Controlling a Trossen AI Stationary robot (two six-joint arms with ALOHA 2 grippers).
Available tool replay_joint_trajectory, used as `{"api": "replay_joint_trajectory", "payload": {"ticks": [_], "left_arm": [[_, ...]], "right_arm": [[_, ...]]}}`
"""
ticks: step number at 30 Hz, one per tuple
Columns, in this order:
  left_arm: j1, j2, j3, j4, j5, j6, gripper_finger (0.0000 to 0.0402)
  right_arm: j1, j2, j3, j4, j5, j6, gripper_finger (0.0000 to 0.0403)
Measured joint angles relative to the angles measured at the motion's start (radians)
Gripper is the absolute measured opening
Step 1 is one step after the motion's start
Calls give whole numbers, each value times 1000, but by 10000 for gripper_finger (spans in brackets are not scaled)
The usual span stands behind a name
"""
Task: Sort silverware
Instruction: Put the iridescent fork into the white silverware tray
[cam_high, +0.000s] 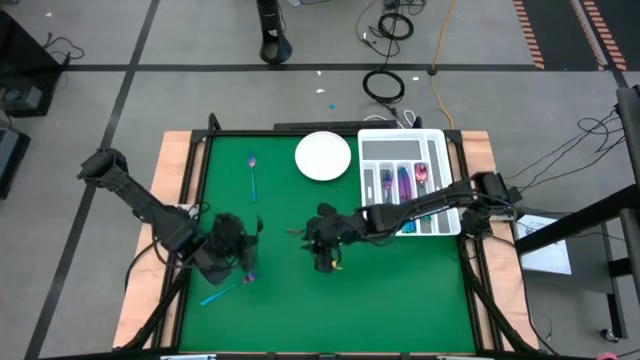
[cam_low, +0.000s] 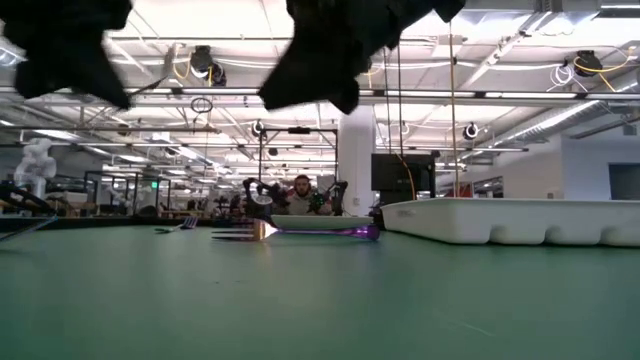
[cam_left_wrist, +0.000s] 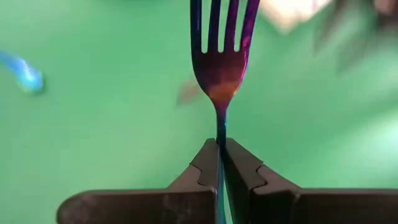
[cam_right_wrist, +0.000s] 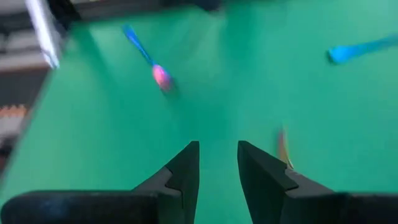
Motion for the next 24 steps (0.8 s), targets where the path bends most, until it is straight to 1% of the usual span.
{"api": "replay_joint_trajectory", "payload": {"ticks": [2, 3, 6, 9, 11, 14, 16, 20, 24], "left_arm": [[16, -1, 0, 55, -120, -28, 7], [24, 0, 0, 86, -171, -45, 7], [44, 15, 0, 218, -297, -52, 7], [59, 34, 1, 358, -383, -10, 7], [69, 49, 1, 432, -400, 41, 7], [84, 71, 1, 532, -400, 117, 7], [93, 84, 1, 569, -400, 155, 7], [111, 91, 1, 573, -400, 166, 7], [124, 91, 1, 584, -400, 167, 7]], "right_arm": [[15, 4, 1, 68, 25, 17, 100], [23, 5, 1, 84, 56, 37, 100], [43, 11, 0, 136, 194, 82, 100], [55, 16, 0, 189, 315, 77, 100], [55, 17, 0, 221, 339, 78, 100], [55, 18, 0, 266, 339, 77, 102], [55, 18, 0, 302, 323, 55, 107], [55, 18, 0, 343, 286, 24, 132], [53, 17, 0, 339, 286, 30, 161]]}}
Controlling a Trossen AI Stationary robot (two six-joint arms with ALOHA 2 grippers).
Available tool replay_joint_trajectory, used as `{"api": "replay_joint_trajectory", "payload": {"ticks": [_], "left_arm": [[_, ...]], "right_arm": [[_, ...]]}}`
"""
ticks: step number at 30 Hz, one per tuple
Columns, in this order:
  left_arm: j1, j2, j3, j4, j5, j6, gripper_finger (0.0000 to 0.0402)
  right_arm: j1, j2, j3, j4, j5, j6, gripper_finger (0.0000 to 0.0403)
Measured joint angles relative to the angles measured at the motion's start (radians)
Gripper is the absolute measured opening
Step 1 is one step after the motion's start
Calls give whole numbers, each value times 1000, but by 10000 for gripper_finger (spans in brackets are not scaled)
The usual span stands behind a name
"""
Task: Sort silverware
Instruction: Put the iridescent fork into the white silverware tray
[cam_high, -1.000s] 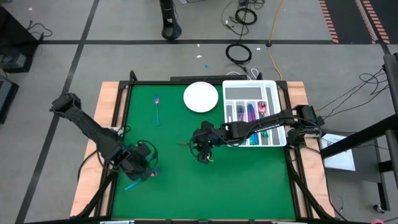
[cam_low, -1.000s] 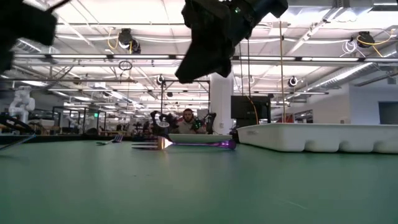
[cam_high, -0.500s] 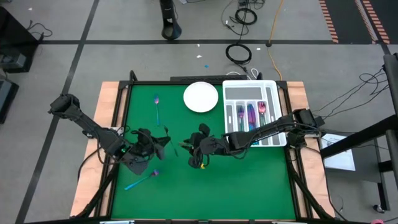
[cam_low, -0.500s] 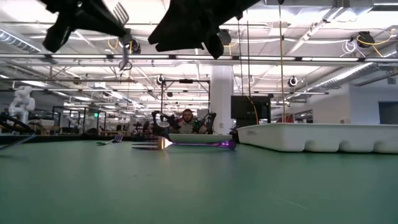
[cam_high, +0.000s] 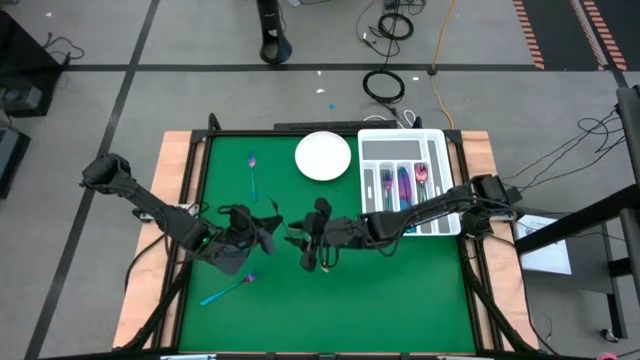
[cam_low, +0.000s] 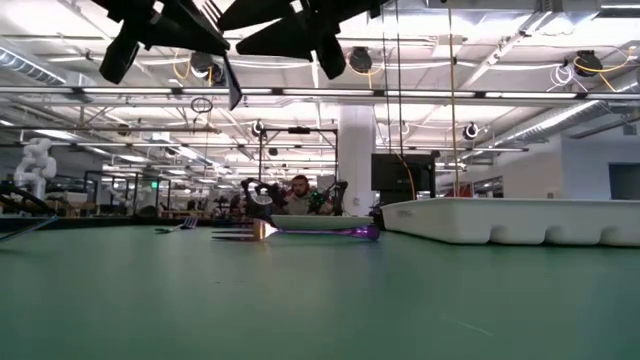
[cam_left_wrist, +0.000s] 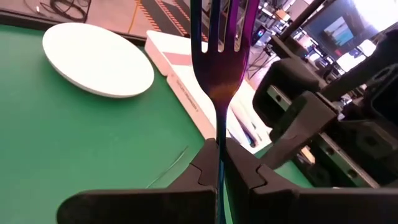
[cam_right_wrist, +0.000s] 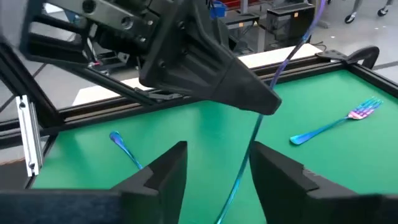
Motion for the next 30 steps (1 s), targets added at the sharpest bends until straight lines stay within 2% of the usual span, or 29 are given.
{"api": "replay_joint_trajectory", "payload": {"ticks": [6, 13, 18, 24, 30], "left_arm": [[20, 0, 0, 51, 3, 27, 7], [43, 0, 0, 141, 35, 117, 7], [50, 0, 0, 141, 45, 128, 7], [49, 0, 0, 115, 47, 131, 13], [49, -1, 0, 99, 54, 166, 61]], "right_arm": [[-21, 22, 0, 4, 12, 23, 189], [-40, 62, 0, 32, 26, 22, 184], [-40, 66, 0, 39, 31, 19, 132], [-40, 66, 0, 36, 35, -16, 15], [-41, 66, 0, 34, 24, -16, 1]]}}
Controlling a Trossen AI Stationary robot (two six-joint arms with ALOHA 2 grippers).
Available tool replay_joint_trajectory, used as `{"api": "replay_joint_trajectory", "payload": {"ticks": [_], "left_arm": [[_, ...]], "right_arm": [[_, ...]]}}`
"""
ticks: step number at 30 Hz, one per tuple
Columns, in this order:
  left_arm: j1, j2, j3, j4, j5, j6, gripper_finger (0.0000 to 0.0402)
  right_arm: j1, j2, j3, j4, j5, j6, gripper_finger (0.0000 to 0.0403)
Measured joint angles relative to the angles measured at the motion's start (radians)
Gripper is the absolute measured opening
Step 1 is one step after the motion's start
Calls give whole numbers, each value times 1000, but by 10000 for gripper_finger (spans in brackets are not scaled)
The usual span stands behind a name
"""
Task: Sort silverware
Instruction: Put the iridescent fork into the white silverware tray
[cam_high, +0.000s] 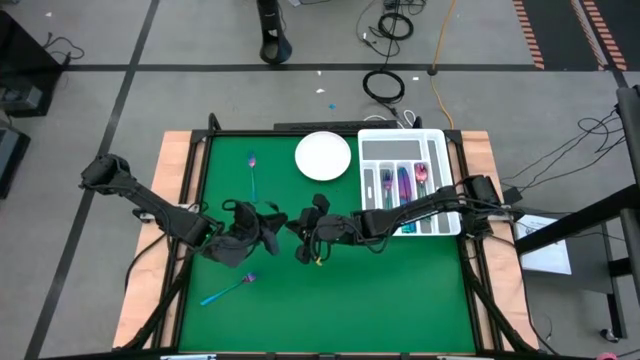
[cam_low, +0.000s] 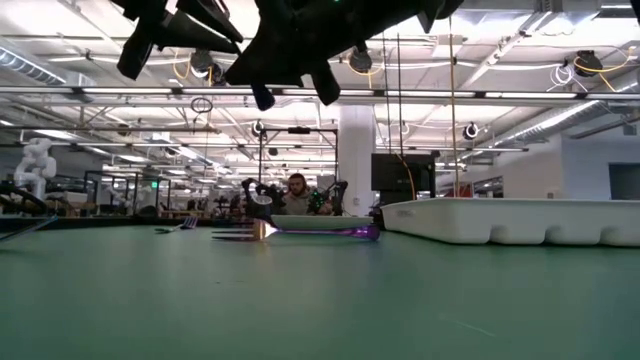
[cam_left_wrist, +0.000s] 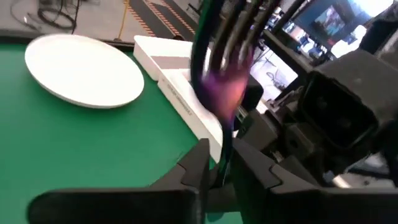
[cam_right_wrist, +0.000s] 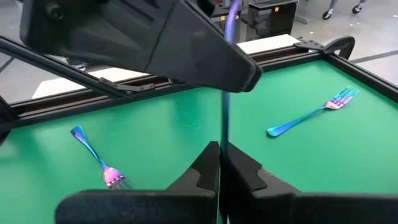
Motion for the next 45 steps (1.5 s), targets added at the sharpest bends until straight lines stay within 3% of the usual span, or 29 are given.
{"api": "replay_joint_trajectory", "payload": {"ticks": [12, 22, 26, 30, 36, 41, 45], "left_arm": [[-10, -37, 0, -20, 1, 226, 150], [-95, -138, 0, -248, -9, 215, 158], [-168, -147, 0, -336, -54, 132, 158], [-293, -128, -28, -342, -233, 58, 158], [-431, -99, -57, -343, -558, -62, 158], [-381, -52, -57, -333, -577, -72, 158], [-316, 12, -57, -311, -577, -40, 158]], "right_arm": [[-65, -94, 0, -79, -80, 14, 0], [-163, -156, 0, -269, -82, 21, 0], [-207, -196, -11, -373, -80, 44, 0], [-259, -341, -160, -348, -77, 101, 0], [-326, -713, -559, -149, -4, 361, 0], [-332, -915, -774, -134, 73, 602, 0], [-324, -954, -857, -99, 110, 777, 0]]}}
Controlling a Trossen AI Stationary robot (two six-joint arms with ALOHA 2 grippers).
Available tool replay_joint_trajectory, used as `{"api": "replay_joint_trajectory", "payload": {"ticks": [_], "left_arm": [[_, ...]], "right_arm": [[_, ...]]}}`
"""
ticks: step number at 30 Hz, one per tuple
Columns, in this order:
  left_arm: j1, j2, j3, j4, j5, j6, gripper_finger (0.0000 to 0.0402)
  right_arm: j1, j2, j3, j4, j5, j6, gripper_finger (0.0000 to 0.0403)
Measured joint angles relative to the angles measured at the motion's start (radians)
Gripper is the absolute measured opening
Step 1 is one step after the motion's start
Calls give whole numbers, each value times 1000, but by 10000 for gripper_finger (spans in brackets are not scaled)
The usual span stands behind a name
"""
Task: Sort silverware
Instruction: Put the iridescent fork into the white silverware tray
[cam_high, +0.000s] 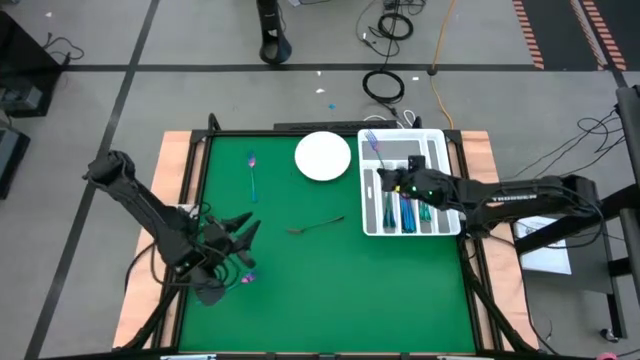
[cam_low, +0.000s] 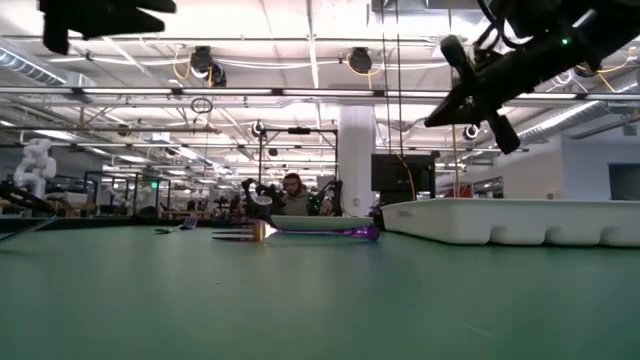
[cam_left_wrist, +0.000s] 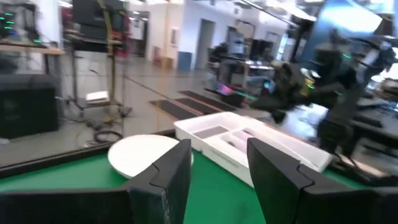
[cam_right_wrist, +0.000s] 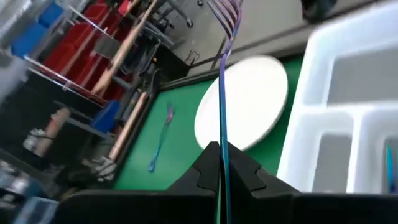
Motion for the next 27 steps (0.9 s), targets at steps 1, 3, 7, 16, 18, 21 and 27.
{"api": "replay_joint_trajectory", "payload": {"ticks": [1, 3, 7, 16, 18, 21, 27], "left_arm": [[12, 13, 0, 5, -2, -5, 158], [25, 42, 0, 17, 9, -2, 158], [28, 53, 7, 54, 74, 71, 158], [19, 53, 51, 120, 126, 322, 158], [17, 53, 51, 127, 128, 362, 158], [17, 53, 51, 122, 128, 367, 158], [17, 53, 51, 116, 128, 371, 158]], "right_arm": [[4, -1, -11, 9, -3, 37, 0], [20, 4, -24, 1, -15, 105, 0], [86, 4, -47, -52, 0, 245, 0], [280, 67, -59, -238, 235, 660, 0], [323, 98, -60, -271, 269, 736, 0], [363, 143, -59, -274, 326, 839, 0], [374, 240, -59, -305, 338, 967, 0]]}}
